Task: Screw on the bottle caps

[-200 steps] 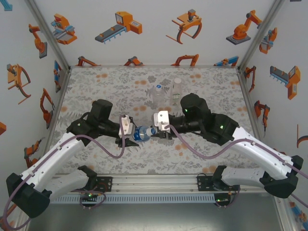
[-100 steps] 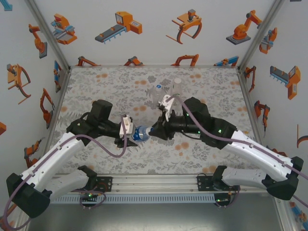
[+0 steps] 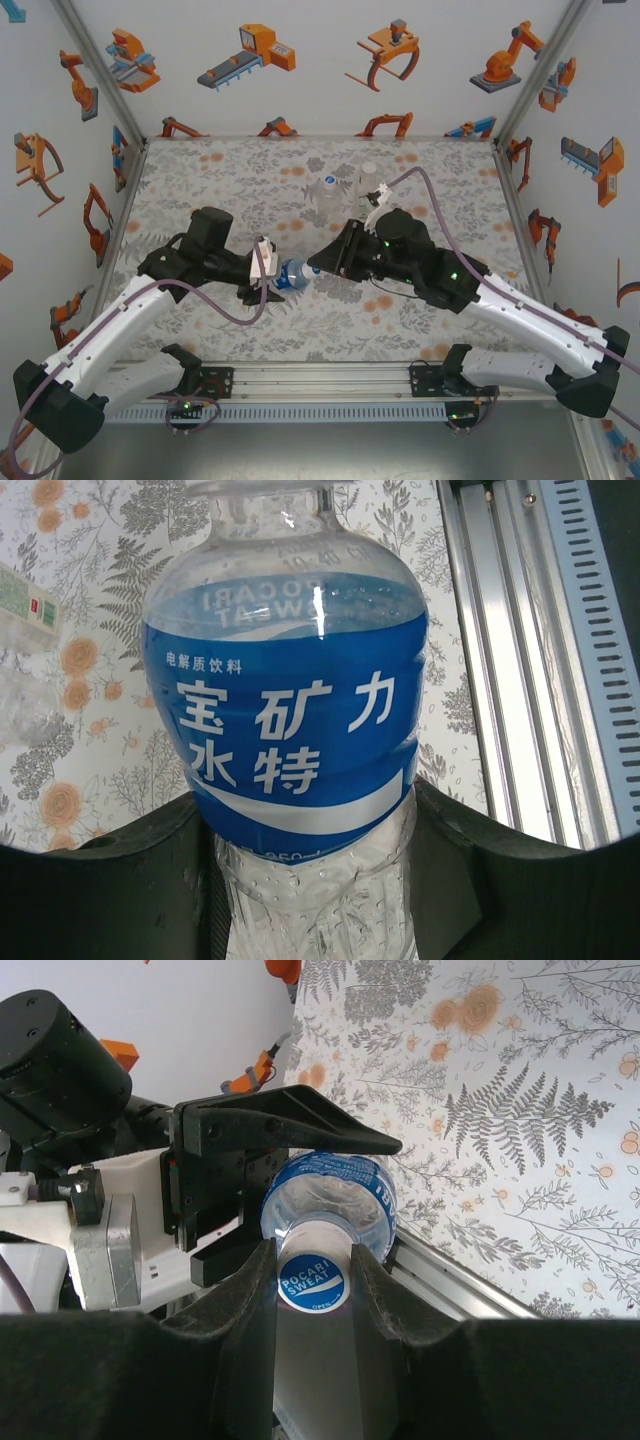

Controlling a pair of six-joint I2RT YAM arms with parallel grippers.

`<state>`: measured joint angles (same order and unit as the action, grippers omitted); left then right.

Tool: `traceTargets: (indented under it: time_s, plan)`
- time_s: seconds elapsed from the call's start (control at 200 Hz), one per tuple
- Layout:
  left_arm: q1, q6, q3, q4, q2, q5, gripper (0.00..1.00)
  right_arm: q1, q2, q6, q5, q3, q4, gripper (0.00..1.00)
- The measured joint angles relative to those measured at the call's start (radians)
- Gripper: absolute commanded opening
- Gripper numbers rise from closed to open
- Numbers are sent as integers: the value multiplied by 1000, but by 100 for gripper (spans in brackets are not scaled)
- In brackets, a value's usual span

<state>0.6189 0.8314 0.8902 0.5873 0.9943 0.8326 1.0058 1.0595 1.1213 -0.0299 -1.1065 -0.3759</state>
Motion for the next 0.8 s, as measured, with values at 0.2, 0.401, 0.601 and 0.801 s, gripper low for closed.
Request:
traceTargets:
  time_s: [0.2,0.401,0.601,0.801]
  plan:
    - [3,-2,0,-31,0,10,0,-1,12,-37,32,-41,-34,46]
    - [9,-19,0,-48,-2,16,0,-4,16,-52,76,-41,-37,46]
    - [9,-50,7,-53,8,-3,0,-4,18,-51,75,-34,-23,46]
    - [9,-74,13,-55,25,-22,0,-7,35,-44,67,-26,-1,44]
